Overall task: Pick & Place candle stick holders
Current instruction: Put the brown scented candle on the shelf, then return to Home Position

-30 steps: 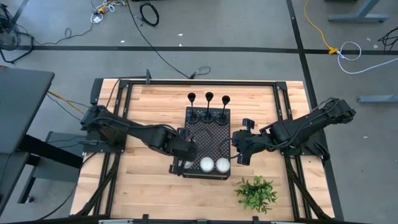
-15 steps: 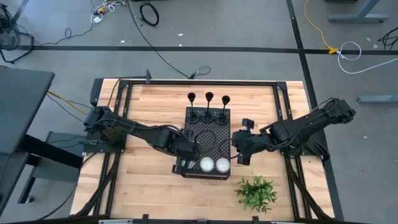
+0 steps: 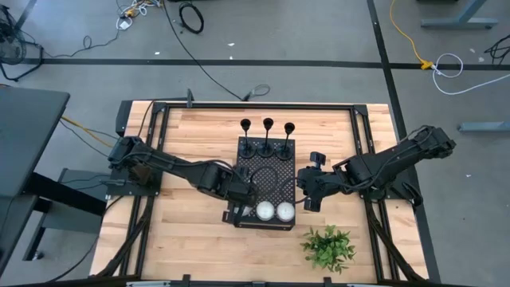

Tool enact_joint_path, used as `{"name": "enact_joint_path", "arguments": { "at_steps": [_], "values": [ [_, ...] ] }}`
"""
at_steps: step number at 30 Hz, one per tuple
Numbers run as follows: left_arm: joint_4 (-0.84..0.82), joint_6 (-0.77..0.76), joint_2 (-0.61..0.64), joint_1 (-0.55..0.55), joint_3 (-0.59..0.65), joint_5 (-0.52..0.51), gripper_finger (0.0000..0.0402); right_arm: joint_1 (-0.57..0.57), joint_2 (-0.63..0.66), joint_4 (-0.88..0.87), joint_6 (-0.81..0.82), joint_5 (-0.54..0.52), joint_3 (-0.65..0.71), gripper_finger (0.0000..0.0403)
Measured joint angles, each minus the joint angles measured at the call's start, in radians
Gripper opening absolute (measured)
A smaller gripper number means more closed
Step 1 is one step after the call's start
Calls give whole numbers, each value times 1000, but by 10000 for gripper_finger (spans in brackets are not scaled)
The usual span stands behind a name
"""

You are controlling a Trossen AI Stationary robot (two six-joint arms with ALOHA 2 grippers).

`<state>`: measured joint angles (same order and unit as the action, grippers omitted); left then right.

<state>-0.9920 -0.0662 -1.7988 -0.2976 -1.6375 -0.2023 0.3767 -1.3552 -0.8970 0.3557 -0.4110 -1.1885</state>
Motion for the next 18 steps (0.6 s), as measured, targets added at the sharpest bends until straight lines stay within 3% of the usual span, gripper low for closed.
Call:
{"name": "enact_joint_path", "arguments": {
  "at_steps": [18],
  "values": [
    [54, -26, 27, 0, 0, -4, 151, 0, 0, 0, -1, 0, 0, 114]
  ]
}}
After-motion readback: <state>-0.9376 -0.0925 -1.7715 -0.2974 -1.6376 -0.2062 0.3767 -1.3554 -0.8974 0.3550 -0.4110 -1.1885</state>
